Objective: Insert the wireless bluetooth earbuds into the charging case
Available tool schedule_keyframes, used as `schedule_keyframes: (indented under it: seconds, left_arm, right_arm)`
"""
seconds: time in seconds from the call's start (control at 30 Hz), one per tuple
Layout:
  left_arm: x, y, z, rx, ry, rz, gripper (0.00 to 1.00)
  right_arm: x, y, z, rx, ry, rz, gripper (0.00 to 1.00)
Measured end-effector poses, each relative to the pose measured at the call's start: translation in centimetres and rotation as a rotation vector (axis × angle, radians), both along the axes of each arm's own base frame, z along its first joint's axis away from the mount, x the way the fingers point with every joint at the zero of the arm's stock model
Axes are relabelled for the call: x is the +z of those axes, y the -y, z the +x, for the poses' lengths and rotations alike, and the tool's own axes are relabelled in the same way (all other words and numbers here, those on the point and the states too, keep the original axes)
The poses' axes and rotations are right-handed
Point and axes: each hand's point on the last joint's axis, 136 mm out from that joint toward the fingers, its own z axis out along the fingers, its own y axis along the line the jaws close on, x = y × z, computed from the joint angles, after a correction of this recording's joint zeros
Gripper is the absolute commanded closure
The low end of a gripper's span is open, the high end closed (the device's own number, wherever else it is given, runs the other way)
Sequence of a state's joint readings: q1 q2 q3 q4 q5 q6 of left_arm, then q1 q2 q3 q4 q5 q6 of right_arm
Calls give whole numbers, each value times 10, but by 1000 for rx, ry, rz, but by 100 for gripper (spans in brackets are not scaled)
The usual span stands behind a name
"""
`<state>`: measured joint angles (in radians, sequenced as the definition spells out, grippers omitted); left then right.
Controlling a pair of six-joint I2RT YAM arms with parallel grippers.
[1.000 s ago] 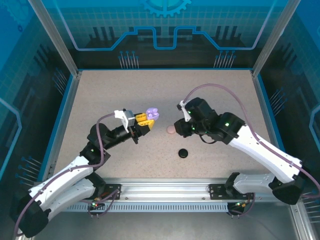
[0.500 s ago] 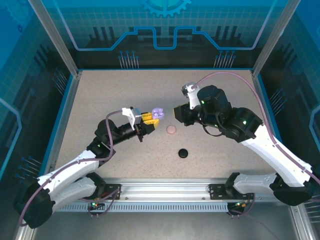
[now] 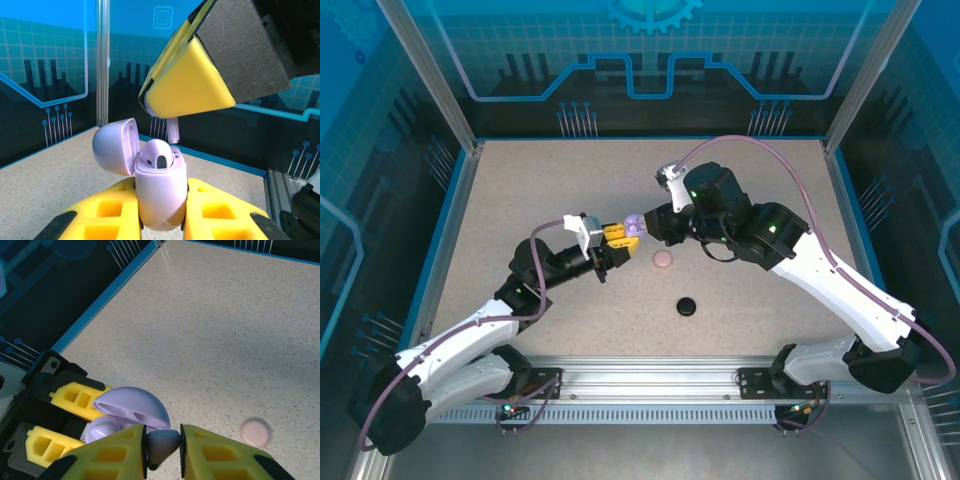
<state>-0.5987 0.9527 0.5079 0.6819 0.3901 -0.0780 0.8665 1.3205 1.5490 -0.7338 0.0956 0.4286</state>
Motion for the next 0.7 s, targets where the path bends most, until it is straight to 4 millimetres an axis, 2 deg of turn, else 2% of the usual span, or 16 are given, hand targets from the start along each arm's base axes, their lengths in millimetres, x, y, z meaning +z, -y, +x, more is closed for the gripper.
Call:
schedule_keyframes:
  seconds: [0.7]
  left_arm:
    - [1, 0, 0, 0, 3, -3, 88]
  right_arm:
    - [-2, -16, -4, 43, -10, 12, 76]
